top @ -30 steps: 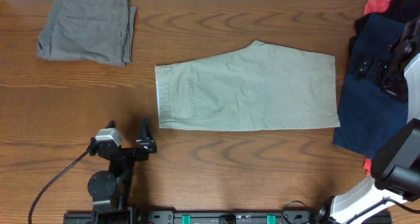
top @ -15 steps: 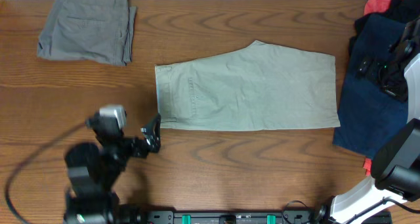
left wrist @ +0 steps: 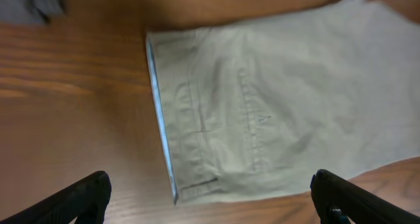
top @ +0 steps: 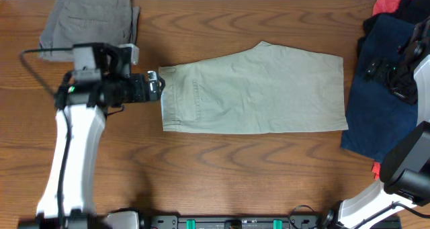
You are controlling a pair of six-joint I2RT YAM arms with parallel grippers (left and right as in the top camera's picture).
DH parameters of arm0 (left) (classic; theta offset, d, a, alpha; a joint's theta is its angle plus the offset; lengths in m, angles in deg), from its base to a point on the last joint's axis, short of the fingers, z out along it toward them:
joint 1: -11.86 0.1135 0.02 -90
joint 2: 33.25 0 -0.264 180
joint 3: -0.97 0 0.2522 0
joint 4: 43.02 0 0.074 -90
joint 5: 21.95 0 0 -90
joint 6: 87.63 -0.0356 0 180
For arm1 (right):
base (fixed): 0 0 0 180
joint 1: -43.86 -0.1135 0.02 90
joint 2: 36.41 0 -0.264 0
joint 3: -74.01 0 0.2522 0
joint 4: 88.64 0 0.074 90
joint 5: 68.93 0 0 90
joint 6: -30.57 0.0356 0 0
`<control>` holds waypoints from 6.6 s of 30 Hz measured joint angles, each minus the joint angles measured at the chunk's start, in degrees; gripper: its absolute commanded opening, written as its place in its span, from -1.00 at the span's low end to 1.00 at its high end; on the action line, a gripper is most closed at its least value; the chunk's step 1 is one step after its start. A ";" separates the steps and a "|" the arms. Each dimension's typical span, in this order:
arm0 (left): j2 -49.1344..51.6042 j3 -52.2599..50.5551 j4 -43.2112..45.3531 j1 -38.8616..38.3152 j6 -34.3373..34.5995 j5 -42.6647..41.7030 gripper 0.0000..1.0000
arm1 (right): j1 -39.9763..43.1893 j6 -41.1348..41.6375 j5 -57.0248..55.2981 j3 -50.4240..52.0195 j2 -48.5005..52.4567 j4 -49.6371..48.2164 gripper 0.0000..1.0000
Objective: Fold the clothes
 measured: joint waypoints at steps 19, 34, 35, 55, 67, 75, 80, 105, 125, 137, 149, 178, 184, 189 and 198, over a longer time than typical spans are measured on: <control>24.87 0.00 3.80 1.79 -0.48 -8.92 0.96 | -0.02 0.09 0.02 0.00 0.00 0.00 0.98; 29.64 1.05 3.63 -0.28 -2.10 -16.96 0.79 | -0.02 0.09 0.02 0.00 0.00 0.00 0.98; 29.92 1.16 3.89 -0.90 -2.01 -17.29 0.60 | -0.02 0.11 0.02 0.00 0.00 0.00 0.98; 32.83 4.96 -7.13 3.26 4.26 -6.51 -0.88 | -0.02 0.11 0.04 0.00 0.00 -0.02 0.99; 26.34 29.55 -36.48 7.17 5.66 7.98 -0.88 | -0.02 0.11 0.07 0.00 0.00 0.00 0.99; 21.42 44.85 -50.16 2.08 5.68 14.36 -0.88 | -0.02 0.11 0.04 0.00 0.00 0.00 0.98; 20.98 47.21 -50.84 -5.01 5.70 16.26 -0.88 | -0.02 0.11 0.02 0.00 0.00 0.00 0.99; 21.14 46.38 -38.84 -30.23 12.17 21.16 -0.88 | -0.02 0.11 0.04 0.00 0.00 0.00 0.99; 15.04 50.56 -48.26 -30.67 11.78 31.69 -0.88 | -0.02 0.11 0.04 0.00 0.00 0.00 0.98; 16.39 50.29 -37.33 -35.32 11.82 26.97 -0.88 | -0.02 0.11 0.04 0.00 0.00 0.00 0.98; 28.09 49.42 -33.86 -42.49 11.80 24.35 -0.88 | -0.02 0.11 0.04 0.00 0.00 0.00 0.99; 33.14 47.69 -27.52 -50.45 13.00 15.06 -0.88 | -0.02 0.11 0.04 0.00 0.00 0.00 0.99; 36.04 47.43 -24.50 -52.61 13.44 14.86 -0.88 | -0.02 0.11 0.04 0.00 0.00 0.00 0.98; 37.03 47.45 -21.90 -54.80 14.10 14.71 -0.88 | -0.02 0.11 0.04 0.00 0.00 0.00 0.99; 42.93 47.43 -17.16 -56.37 16.72 13.60 -0.88 | -0.02 0.11 0.04 0.00 0.00 0.00 0.98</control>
